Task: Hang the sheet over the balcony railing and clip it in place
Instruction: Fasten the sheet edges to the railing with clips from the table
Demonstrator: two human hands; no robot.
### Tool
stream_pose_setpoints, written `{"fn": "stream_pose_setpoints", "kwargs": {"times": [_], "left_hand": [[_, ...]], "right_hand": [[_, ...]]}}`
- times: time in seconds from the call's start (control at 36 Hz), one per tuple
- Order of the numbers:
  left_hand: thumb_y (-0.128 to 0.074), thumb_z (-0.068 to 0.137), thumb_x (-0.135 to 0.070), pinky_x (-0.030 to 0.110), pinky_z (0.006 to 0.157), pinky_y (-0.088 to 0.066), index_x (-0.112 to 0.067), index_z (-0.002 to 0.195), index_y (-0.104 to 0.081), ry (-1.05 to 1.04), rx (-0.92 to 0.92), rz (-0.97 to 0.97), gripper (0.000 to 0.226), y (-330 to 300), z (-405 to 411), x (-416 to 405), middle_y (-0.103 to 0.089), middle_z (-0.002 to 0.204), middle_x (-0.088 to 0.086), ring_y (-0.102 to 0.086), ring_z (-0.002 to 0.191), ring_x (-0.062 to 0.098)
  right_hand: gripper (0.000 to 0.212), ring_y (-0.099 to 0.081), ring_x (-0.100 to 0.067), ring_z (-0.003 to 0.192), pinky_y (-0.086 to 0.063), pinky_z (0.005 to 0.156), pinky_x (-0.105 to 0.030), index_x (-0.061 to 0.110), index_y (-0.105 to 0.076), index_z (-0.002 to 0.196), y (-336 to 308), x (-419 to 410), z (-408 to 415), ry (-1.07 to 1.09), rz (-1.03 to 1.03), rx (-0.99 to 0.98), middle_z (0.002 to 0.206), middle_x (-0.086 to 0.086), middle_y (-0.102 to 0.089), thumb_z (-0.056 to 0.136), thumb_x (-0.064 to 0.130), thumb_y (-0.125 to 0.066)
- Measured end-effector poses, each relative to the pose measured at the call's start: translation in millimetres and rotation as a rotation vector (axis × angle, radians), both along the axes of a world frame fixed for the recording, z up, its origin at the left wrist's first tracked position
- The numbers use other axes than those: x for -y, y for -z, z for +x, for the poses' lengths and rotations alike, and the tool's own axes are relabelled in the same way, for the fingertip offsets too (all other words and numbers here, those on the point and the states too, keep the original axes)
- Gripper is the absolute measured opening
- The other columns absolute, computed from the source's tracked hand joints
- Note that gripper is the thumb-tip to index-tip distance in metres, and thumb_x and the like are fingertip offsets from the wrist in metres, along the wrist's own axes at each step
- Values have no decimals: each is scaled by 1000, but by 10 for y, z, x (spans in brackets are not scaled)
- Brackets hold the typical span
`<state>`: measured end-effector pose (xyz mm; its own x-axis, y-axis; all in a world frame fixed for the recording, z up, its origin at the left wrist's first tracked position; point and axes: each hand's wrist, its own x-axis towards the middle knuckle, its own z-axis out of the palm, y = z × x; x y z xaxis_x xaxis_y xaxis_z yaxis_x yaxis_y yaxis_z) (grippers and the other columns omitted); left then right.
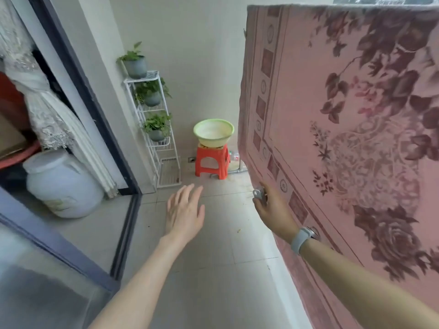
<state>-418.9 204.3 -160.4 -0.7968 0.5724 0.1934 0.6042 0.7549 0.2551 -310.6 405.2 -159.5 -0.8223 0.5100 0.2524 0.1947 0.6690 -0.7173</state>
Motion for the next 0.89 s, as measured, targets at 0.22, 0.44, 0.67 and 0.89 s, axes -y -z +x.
{"fn": "stream_pose_setpoints", "kwargs": {"times": [0.22, 0.44, 0.67, 0.89], "left_hand": [[-44, 92, -29, 40, 110, -20, -21, 140, -34, -12, 17, 39, 49, 132, -1919, -343, -32, 147, 4, -26, 136, 22], [-50, 90, -26, 40, 105, -29, -15, 135, -41, 49, 63, 64, 47, 172, -3720, -900, -41, 141, 8, -36, 130, 24], [-50, 90, -25, 40, 104, -33, -17, 135, -42, 125, 198, 113, 46, 454, -5168, -1941, -44, 136, 3, -40, 126, 22], [-45, 92, -24, 36, 104, -32, -19, 136, -40, 169, 205, 46, 44, 560, -6750, -3128, -42, 138, 1, -37, 127, 21]], "right_hand": [[36, -45, 0, 74, -33, 66, -15, 9, -43, 125, 169, -414, -1962, -34, -2, 8, 86, 11, -47, 91, 18, -49], [39, -48, -10, 83, -32, 68, -23, 11, -43, 128, 72, -920, -3548, 50, -6, 30, 95, 6, -51, 92, 23, -49], [26, -55, -28, 83, -46, 73, -43, 5, -48, 114, 186, -1738, -4848, 128, 27, 29, 97, -17, -59, 94, 22, -47], [32, -54, -20, 87, -43, 71, -30, 12, -43, 123, 356, -2893, -6460, 181, -114, 34, 98, -5, -56, 93, 20, -48]]}}
